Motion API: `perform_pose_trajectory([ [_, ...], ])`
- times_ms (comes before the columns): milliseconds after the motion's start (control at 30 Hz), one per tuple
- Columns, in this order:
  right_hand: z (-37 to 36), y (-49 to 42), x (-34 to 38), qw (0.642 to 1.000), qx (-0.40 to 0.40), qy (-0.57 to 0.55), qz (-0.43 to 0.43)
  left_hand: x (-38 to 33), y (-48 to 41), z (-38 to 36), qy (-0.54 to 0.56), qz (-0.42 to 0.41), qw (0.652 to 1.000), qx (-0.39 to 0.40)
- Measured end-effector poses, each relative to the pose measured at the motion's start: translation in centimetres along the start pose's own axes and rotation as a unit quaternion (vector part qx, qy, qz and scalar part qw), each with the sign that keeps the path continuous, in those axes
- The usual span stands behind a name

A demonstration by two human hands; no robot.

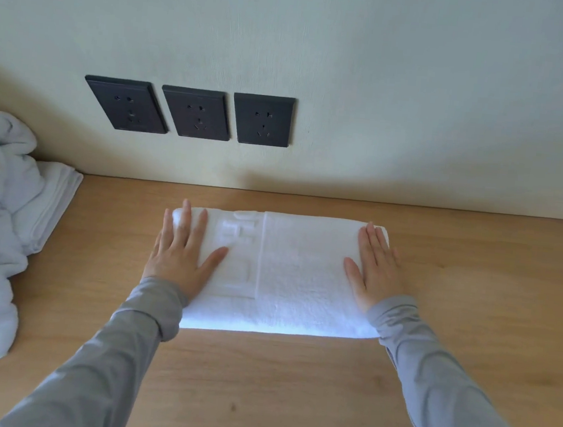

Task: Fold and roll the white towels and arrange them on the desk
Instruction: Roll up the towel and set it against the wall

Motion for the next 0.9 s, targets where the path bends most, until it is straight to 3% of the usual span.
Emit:
perform_pose_trajectory([
  [67,0.5,0.4,0.2,1.000,-0.003,-0.002,-0.003,-0.5,0.9,1.0,0.001,-0.003,1.000,-0.016],
  [133,1.7,1.8,-0.1,0.998,-0.037,-0.049,-0.028,-0.4,2.8,2.6,0.084,0.016,0.994,-0.066],
  [200,3.1,4.4,-1.2,0.981,-0.099,-0.141,-0.087,0.9,5.6,3.8,0.200,0.072,0.967,-0.137],
  [267,2.9,7.9,-3.1,0.940,-0.142,-0.247,-0.186,2.8,8.9,3.2,0.293,0.178,0.923,-0.174],
  [333,0.7,11.5,-4.6,0.867,-0.148,-0.369,-0.302,4.6,12.3,0.5,0.384,0.316,0.853,-0.158],
  [400,-2.2,14.2,-4.8,0.767,-0.132,-0.486,-0.398,4.4,14.7,-2.5,0.480,0.410,0.769,-0.102],
  [533,-7.0,15.4,-0.8,0.555,-0.053,-0.683,-0.472,-1.5,15.2,-6.9,0.717,0.446,0.534,0.035],
  [600,-7.6,14.3,1.8,0.483,-0.031,-0.741,-0.466,-3.4,14.0,-7.0,0.762,0.435,0.478,0.040],
  [767,-6.4,11.3,5.4,0.350,-0.041,-0.796,-0.491,-4.3,10.9,-7.0,0.809,0.432,0.397,0.030],
  [833,-6.0,10.8,6.0,0.336,-0.036,-0.790,-0.512,-4.6,10.3,-7.1,0.812,0.425,0.399,0.027],
  [900,-5.9,10.5,6.1,0.353,-0.034,-0.779,-0.517,-4.7,10.1,-7.3,0.804,0.425,0.417,0.022],
])
Point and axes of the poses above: each hand's wrist, its own y-axis away from the middle knuckle, its own z-axis out of the back of the hand, x = y × z, the point moved 8 cm from there along -y, towards the middle knuckle
